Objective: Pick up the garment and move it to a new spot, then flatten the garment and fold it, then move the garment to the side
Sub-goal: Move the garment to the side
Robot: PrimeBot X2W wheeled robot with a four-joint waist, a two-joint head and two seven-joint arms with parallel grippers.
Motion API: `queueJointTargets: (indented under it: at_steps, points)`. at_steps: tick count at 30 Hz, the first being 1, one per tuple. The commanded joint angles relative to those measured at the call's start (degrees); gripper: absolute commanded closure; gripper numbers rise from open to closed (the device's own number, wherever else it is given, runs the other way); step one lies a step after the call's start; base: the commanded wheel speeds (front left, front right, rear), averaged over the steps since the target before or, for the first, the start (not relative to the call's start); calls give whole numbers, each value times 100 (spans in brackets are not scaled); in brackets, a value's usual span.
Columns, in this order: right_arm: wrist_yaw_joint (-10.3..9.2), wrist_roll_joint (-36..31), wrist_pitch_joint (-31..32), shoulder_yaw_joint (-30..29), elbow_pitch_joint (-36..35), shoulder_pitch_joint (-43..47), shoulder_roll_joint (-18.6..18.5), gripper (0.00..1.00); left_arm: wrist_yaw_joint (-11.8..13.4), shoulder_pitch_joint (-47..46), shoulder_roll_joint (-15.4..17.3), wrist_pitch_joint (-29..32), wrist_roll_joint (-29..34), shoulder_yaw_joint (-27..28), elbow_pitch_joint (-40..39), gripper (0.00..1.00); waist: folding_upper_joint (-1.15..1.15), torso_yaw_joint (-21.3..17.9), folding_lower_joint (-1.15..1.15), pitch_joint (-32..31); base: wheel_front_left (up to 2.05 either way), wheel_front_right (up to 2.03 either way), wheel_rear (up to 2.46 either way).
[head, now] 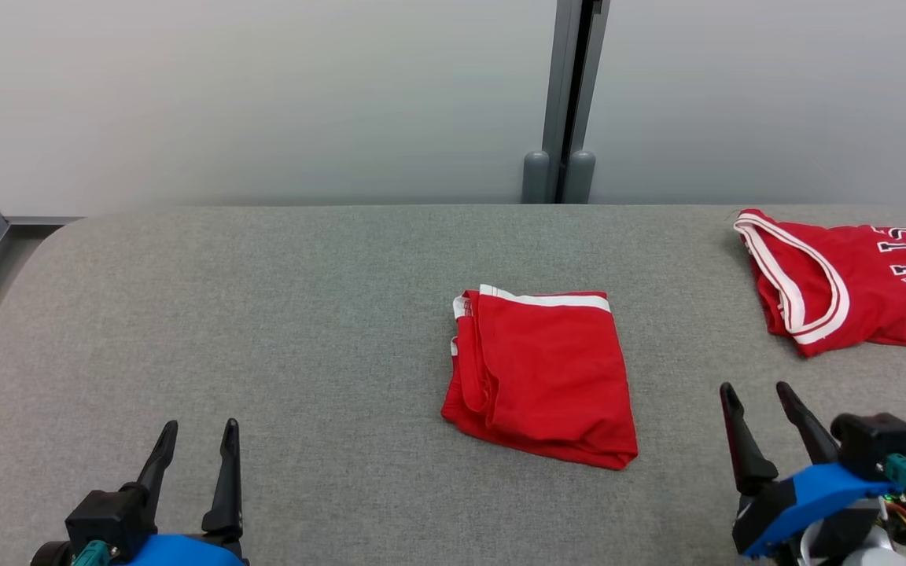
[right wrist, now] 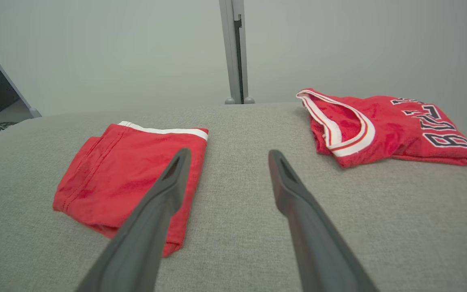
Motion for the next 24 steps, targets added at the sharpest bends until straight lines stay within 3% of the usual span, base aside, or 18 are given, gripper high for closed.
queueJointTargets:
  at_steps: [1,14,24]
  points:
    - [1,48,136,25,45,-239,3,0,19,-39,15,-22,-20,-22,-30,0,0,34,0,61,0,0,0]
    - [1,381,2629,-264,1596,-2252,34,0,-82,-585,-47,-65,6,-220,-25,0,0,523,0,642,0,0,0]
    - [1,22,3495,-670,2810,-3116,39,0,-166,-977,-120,-194,-46,-332,159,0,0,858,0,1067,0,0,0]
